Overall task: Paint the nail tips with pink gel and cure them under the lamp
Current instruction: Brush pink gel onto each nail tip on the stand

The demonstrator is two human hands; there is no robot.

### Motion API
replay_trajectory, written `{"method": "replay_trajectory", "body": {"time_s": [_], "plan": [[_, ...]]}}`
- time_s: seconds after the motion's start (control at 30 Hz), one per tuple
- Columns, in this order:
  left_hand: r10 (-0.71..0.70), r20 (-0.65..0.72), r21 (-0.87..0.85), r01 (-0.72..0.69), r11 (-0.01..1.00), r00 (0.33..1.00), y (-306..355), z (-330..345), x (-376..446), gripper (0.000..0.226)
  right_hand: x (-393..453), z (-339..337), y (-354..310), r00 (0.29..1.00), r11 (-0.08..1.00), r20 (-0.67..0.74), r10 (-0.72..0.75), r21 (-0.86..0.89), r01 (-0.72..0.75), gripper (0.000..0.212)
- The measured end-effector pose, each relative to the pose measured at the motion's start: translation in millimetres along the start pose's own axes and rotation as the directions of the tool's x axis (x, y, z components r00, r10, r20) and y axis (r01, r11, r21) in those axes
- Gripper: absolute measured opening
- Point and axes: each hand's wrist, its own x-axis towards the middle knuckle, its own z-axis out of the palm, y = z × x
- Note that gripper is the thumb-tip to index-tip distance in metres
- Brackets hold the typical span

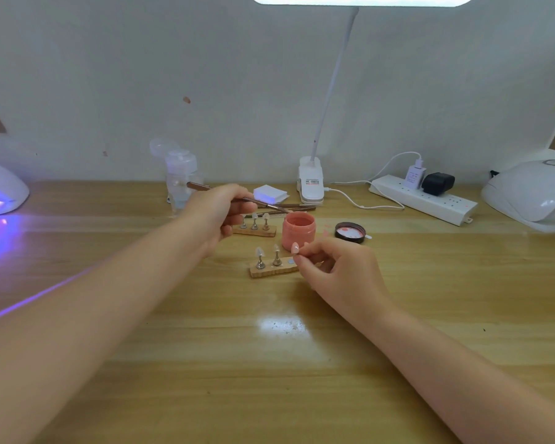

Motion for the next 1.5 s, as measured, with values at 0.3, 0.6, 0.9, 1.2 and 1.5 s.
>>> {"method": "replay_trajectory", "body": {"time_s": [0.3, 0.6, 0.9, 1.2, 1.5], "plan": [[0.234, -0.128, -0.1, -0.247, 0.964, 0.964, -19.0, -13.3, -32.4, 0.013, -0.1, 0.2, 1.1, 1.0, 1.0, 0.004, 0.008, 0.008, -0.008, 0.011], [0.705, 0.201, 0.203, -0.733, 0.65, 0.681, -53.2, -12.6, -95.3, 0.02, 1.3, 0.6, 2.3, 1.0, 1.0, 0.007, 0.008, -0.023, -0.008, 0.014], [0.783, 0.237, 0.317, -0.807, 0.498, 0.576, -57.2, -12.2, -97.0, 0.023, 1.4, 0.5, 3.9, 1.0, 1.0, 0.007, 0.001, -0.027, -0.001, 0.02], [0.761, 0.275, 0.326, -0.801, 0.501, 0.588, -59.4, -14.0, -98.1, 0.026, 0.6, 0.1, 0.0, 1.0, 0.999, -0.018, -0.007, -0.047, 0.006, 0.007], [0.74, 0.246, 0.357, -0.768, 0.531, 0.626, -57.3, -12.6, -98.7, 0.017, -0.2, -1.4, -1.6, 1.0, 0.998, -0.015, -0.014, -0.061, 0.013, 0.005]]}}
